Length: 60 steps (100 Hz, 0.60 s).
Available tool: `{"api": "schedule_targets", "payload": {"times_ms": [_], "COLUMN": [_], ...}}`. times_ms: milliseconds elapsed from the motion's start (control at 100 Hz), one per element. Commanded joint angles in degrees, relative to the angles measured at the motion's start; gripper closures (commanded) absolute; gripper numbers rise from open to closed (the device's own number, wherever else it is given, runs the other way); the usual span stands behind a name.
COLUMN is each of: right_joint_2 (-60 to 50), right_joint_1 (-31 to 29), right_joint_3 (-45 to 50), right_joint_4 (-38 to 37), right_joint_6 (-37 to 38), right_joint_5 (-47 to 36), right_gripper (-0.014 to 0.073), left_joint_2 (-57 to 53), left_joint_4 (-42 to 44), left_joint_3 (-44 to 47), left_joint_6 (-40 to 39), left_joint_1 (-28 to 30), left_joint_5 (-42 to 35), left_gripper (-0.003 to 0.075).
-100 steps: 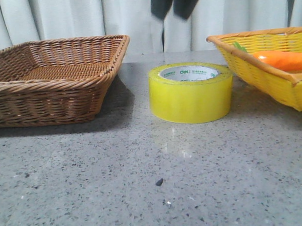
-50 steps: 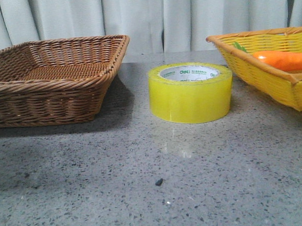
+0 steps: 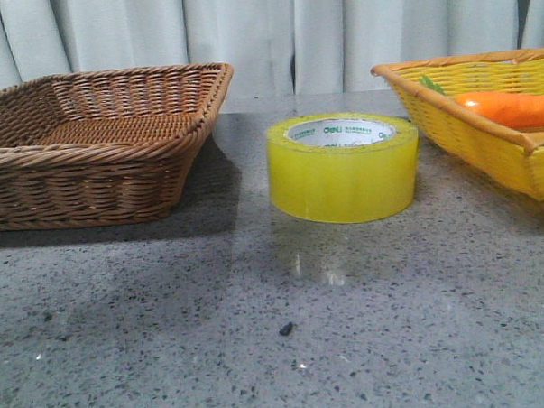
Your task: Transfer tape with both arms
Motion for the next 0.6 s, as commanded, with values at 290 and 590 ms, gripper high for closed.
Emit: {"api": "schedule_targets", "payload": {"times_ms": [290, 590], "right_joint_2": [-7.8, -8.4], "right_joint_1": [-0.1, -0.1], "right_joint_3": [8.2, 9.3], "right_joint_4": [-1.1, -1.1], "right_joint_6": [1.5, 1.5], "right_joint_5": [-4.0, -4.0], "right_gripper": [0.0666, 0.0666], "left_joint_2": [15.2, 23.6], "left_joint_4": [0.3, 0.5], "left_joint_3": [-18.5, -22.2], "left_joint_6": [5.6, 6.5], "left_joint_1": [-3.4, -3.5], "left_joint_5": [13.4, 15.4], "left_gripper": [0.0282, 0.0282]}}
